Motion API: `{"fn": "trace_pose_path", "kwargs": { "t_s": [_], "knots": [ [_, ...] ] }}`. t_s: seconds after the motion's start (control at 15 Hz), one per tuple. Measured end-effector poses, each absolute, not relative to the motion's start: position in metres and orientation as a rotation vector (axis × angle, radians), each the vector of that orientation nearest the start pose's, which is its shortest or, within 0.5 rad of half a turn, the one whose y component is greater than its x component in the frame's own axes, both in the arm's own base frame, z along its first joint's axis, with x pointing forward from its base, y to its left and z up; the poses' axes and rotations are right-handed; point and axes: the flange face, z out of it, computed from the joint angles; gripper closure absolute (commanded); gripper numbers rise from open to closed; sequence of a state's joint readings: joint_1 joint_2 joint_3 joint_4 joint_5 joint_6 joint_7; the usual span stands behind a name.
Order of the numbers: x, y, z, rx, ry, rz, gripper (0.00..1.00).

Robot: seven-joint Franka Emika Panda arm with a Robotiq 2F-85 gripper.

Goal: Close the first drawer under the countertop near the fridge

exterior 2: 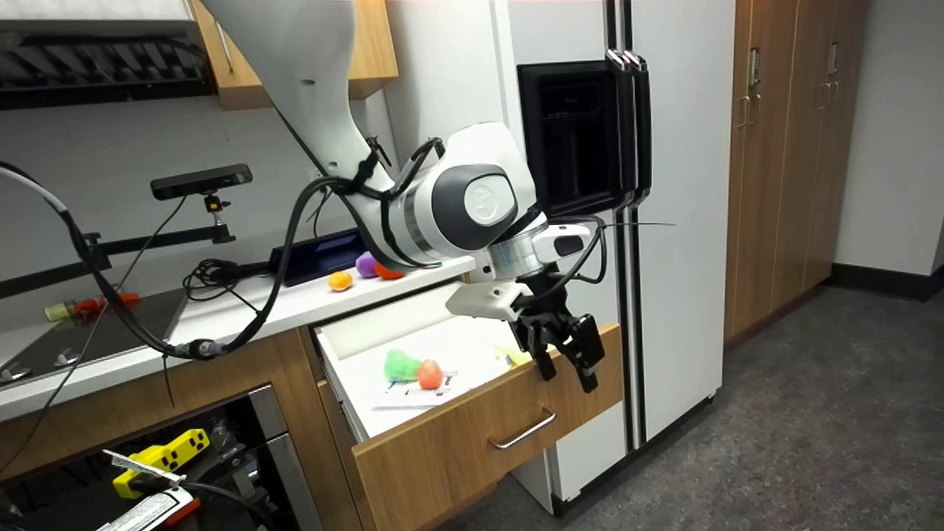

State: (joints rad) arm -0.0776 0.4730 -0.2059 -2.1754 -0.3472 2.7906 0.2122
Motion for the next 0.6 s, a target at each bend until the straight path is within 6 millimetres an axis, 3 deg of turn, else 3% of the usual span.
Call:
{"fn": "trace_pose_path", "kwargs": {
  "t_s": [0.4,0.6],
  "knots": [
    [0.573,-0.142,0.172,-3.308,0.340,-0.223,0.97],
    [0.578,-0.135,0.169,-3.255,0.342,-0.224,1.00]
  ]
}}
